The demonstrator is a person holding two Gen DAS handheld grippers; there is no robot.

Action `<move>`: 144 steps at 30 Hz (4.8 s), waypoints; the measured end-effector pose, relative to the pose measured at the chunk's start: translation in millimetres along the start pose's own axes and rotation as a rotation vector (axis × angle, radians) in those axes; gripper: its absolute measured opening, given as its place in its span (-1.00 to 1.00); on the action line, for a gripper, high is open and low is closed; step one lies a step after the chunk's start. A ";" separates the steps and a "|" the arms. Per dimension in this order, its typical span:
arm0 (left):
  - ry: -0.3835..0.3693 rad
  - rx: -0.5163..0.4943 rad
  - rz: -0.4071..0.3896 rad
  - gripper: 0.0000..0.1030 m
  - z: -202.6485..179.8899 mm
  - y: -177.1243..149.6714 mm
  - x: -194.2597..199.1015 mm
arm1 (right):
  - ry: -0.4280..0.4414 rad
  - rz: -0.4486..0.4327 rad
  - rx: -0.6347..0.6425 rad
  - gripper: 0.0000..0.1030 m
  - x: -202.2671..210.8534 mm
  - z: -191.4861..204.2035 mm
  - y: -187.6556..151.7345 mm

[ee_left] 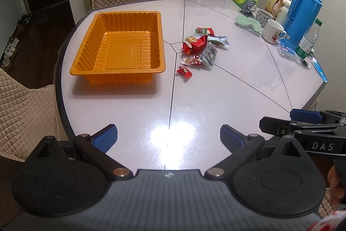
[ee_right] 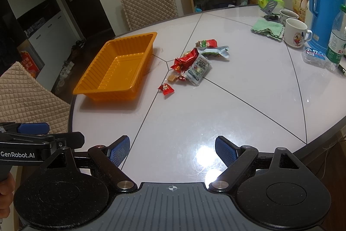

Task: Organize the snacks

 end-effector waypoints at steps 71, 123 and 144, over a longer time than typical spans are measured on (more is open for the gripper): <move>0.101 0.027 -0.171 0.40 -88.0 31.9 -104.9 | 0.058 -0.009 -0.094 0.66 -45.8 -152.1 30.1; 0.201 0.144 -0.111 -0.61 -46.1 79.8 -209.3 | -0.018 0.080 -0.141 0.66 -145.4 -191.5 78.9; 0.159 0.156 -0.182 -0.61 1.4 116.6 -160.7 | 0.182 0.046 -0.140 0.35 -214.3 -102.5 124.2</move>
Point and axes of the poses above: each gripper's, at about its wrist camera, not at the fingertips, and x roughly against the way its jaws point, z to its left, y to its top, the point moved 8 cm from there along -x, roughly the way its jaws point, and after that the axes turned 1 degree about -y, right-handed, at the moved point
